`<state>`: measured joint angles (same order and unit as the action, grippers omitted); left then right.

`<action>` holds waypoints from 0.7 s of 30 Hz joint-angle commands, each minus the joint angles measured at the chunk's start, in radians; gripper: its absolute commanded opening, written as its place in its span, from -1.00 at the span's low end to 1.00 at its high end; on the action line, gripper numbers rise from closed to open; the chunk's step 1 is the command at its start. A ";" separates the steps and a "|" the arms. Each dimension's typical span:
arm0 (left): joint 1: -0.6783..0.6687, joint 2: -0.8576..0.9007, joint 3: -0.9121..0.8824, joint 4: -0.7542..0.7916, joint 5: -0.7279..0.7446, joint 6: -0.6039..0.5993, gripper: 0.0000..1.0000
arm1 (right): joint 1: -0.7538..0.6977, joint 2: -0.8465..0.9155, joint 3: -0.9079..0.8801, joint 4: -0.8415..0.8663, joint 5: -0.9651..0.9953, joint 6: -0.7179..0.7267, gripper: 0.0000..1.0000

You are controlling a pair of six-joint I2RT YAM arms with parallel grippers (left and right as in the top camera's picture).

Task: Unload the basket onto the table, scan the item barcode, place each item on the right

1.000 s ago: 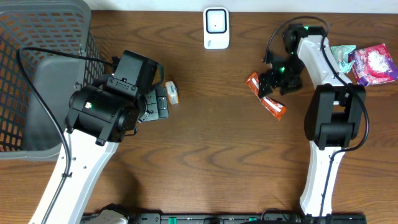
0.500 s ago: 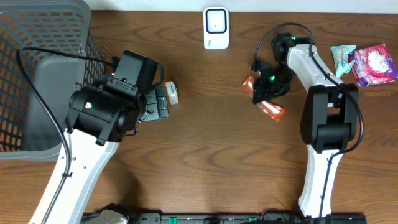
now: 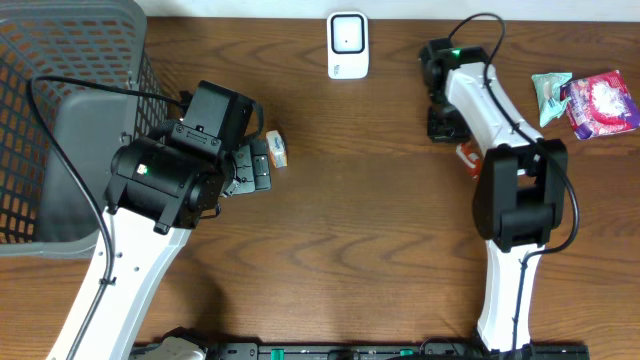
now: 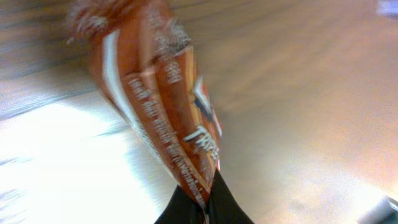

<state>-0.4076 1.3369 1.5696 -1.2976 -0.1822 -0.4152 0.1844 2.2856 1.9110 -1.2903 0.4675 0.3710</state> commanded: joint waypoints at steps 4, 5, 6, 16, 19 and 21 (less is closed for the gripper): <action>0.003 -0.003 0.005 0.000 -0.002 -0.002 0.96 | 0.089 -0.003 -0.056 0.060 0.412 0.281 -0.98; 0.003 -0.003 0.005 0.000 -0.002 -0.002 0.96 | 0.098 0.006 -0.079 0.080 0.404 0.292 -0.98; 0.003 -0.003 0.005 -0.001 -0.002 -0.002 0.96 | 0.109 0.011 -0.102 0.097 0.389 0.307 -0.98; 0.003 -0.003 0.005 0.000 -0.002 -0.002 0.96 | 0.224 0.020 -0.111 0.161 0.115 0.174 -0.13; 0.003 -0.003 0.005 -0.001 -0.002 -0.002 0.96 | 0.222 0.014 -0.008 0.068 0.152 0.152 0.99; 0.003 -0.003 0.005 -0.001 -0.002 -0.002 0.96 | 0.205 0.014 0.084 0.007 0.150 0.089 0.99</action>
<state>-0.4076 1.3369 1.5696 -1.2968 -0.1822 -0.4152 0.4152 2.3066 1.8526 -1.2339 0.5980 0.5568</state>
